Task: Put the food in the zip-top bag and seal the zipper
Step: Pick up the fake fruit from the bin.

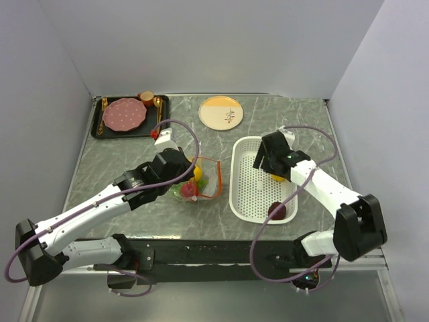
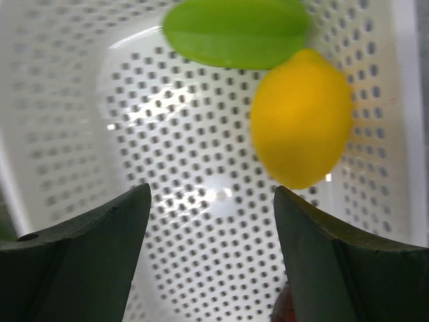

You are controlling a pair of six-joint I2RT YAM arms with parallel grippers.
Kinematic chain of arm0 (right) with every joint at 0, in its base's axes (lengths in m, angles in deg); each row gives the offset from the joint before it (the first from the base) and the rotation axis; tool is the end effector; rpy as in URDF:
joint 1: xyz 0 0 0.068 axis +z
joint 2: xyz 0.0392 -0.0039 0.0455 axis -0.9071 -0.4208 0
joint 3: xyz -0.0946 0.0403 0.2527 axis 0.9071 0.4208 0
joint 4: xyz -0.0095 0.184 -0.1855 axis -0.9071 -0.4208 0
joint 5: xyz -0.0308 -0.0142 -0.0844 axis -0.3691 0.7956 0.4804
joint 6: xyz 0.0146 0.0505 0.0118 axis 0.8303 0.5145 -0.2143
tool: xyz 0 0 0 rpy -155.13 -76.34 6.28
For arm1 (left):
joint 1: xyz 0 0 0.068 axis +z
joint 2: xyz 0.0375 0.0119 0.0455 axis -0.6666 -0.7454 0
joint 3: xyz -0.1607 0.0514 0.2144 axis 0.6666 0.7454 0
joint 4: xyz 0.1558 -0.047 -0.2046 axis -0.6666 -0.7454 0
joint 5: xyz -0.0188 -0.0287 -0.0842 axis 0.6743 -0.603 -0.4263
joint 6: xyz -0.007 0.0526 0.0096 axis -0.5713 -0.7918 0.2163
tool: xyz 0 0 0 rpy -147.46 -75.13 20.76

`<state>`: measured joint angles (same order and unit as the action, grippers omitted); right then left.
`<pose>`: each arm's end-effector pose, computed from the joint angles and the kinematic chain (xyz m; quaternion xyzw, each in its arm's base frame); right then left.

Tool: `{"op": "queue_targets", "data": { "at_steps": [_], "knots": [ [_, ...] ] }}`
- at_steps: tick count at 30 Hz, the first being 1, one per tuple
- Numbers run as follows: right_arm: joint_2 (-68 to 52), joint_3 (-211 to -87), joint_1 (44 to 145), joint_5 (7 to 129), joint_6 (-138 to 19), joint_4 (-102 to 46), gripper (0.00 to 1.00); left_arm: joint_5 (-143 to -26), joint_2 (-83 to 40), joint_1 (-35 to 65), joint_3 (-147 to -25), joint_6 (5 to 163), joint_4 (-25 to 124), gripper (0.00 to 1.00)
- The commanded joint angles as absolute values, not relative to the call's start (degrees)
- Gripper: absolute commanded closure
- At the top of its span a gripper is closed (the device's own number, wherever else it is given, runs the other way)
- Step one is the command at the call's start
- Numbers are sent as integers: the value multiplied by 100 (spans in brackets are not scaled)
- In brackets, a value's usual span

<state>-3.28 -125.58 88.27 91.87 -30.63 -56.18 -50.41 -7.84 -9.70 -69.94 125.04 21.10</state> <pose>0.2541 0.0979 0.2388 0.1472 0.9274 0.0413 0.3414 0.1592 -0.1754 0.3253 -0.1176 0.8515 -0.2534 0.4438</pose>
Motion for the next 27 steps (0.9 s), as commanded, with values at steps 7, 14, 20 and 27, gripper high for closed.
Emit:
{"op": "queue_targets", "data": {
  "at_steps": [7,14,20,27],
  "knots": [
    [-1233,-13116,8665,10381,-3350,-5945,19,-5112,-739,-944,-7053,12392,2299,99],
    [-1523,-13160,8595,10671,-3526,-5865,19,-5112,-757,-944,-7062,12401,2299,99],
    [-1699,-13266,8314,10339,-3851,-5619,19,-5182,-880,-944,-7150,12357,2300,99],
    [-1884,-13275,8252,9916,-4027,-5399,25,-5112,-810,-944,-7098,12400,2238,99]
  ]
}}
